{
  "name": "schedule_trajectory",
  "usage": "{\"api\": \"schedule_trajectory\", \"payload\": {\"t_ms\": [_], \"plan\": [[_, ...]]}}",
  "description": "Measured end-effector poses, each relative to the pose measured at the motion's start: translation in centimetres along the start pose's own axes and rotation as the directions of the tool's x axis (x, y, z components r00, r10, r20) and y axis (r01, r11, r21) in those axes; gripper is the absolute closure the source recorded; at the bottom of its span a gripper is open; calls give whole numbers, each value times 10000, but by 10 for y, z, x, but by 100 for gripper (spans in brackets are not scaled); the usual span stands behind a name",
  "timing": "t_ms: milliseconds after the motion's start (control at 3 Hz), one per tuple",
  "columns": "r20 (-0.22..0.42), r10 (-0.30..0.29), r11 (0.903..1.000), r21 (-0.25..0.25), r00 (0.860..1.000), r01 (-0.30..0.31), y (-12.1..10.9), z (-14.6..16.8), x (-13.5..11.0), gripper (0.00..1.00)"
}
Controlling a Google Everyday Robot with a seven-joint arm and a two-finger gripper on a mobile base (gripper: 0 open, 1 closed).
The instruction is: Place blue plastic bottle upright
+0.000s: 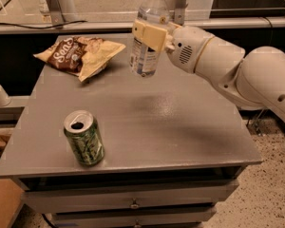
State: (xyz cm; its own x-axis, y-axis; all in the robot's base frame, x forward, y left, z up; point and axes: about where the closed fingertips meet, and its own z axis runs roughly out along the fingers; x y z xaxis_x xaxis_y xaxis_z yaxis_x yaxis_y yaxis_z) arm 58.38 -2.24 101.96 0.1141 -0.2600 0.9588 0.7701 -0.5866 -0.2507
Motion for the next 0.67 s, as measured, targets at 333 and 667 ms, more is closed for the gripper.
{"api": "schedule_trajectory", "payload": {"t_ms": [333,667], "plan": [[381,-195,9998,59,9991,193,0,2,-4,100],[1428,-1321,9909,442,9809,1270,1,3,-7,100]]}}
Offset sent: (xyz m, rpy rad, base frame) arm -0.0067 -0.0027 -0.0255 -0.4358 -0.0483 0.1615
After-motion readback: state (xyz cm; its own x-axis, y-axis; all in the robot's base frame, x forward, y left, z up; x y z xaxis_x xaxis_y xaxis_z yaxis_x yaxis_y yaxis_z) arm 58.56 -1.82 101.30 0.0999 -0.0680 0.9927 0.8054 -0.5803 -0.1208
